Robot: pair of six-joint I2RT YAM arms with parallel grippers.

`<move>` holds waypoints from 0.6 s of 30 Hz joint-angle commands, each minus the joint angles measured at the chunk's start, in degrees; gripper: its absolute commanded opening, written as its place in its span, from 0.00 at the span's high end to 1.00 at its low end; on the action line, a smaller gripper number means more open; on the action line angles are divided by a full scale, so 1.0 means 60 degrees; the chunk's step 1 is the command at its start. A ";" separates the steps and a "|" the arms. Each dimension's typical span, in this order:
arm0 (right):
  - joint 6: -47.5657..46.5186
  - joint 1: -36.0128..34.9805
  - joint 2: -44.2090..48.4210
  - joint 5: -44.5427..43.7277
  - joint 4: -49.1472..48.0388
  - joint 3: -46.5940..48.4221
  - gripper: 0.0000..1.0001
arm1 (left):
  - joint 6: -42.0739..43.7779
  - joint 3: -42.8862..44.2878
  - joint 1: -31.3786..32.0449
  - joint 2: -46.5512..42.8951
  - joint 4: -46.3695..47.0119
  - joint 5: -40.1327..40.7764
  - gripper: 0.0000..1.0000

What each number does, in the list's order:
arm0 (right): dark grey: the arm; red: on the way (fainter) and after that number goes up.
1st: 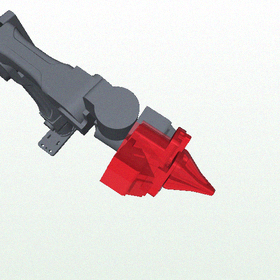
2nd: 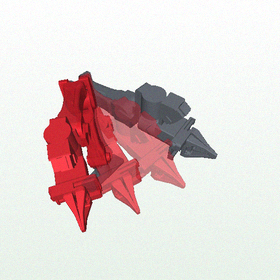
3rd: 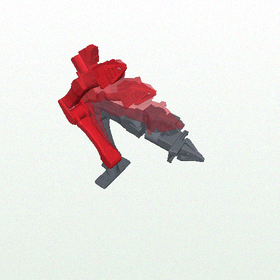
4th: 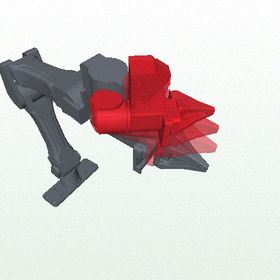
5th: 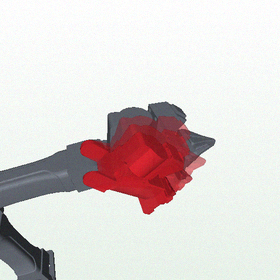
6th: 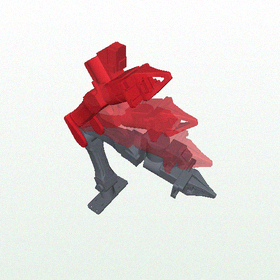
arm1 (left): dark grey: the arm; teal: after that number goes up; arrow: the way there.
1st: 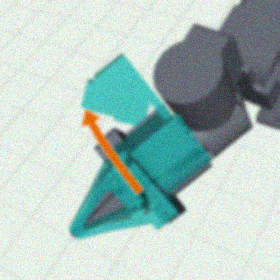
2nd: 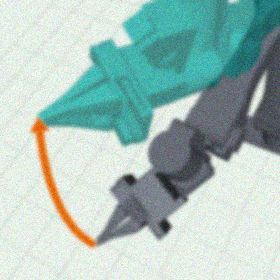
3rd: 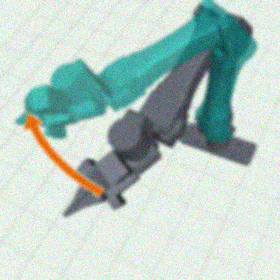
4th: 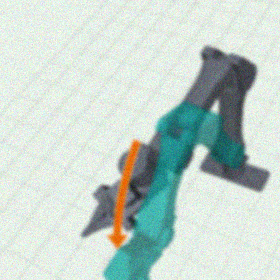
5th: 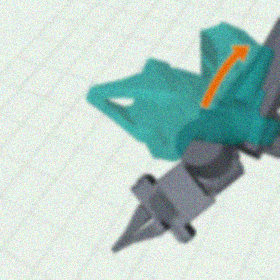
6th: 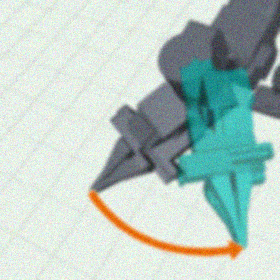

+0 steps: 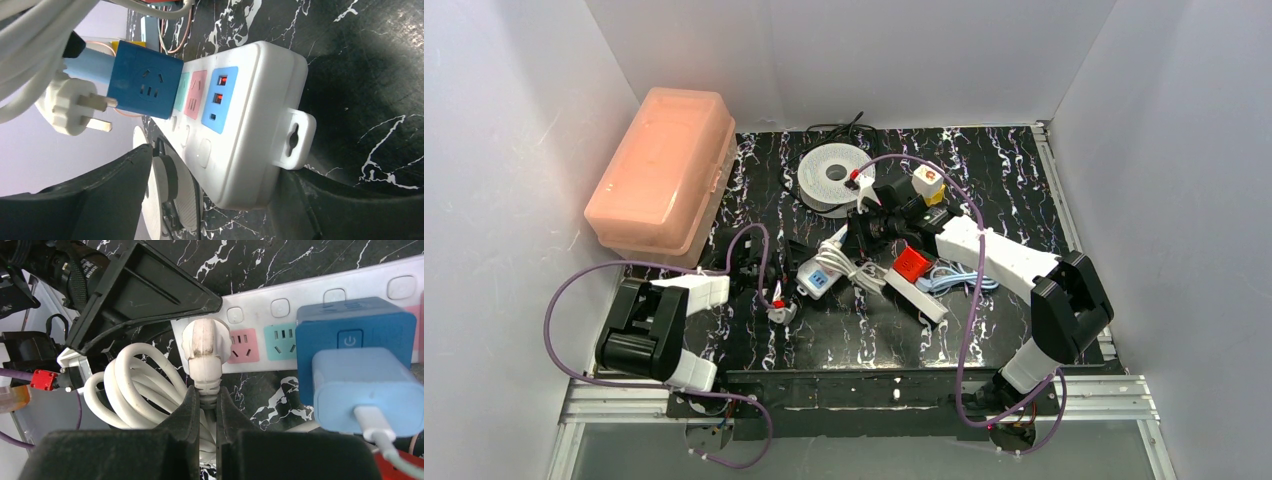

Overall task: Pull the plug off the socket
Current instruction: Remove the plug from the socket, then place the plug at the corner of the board.

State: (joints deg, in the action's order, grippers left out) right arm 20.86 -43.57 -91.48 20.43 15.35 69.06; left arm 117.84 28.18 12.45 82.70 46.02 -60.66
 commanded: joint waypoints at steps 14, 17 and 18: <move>-0.0022 -0.0031 0.0794 0.0134 0.0234 0.0428 0.99 | 0.0645 -0.0108 0.0002 -0.0538 -0.0943 -0.0451 0.73; -0.0170 0.0029 0.1533 -0.0231 0.0568 0.0273 0.99 | 0.1149 -0.0183 0.0002 -0.0553 -0.1942 -0.0051 0.68; -0.0180 0.0085 0.1812 -0.0281 0.0650 0.0146 0.99 | 0.1230 -0.0222 -0.0008 -0.0544 -0.2237 0.0161 0.63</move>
State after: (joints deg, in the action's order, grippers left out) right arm 20.53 -43.57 -89.73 19.49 18.55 69.30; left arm 120.55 28.34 12.32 79.20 45.39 -60.38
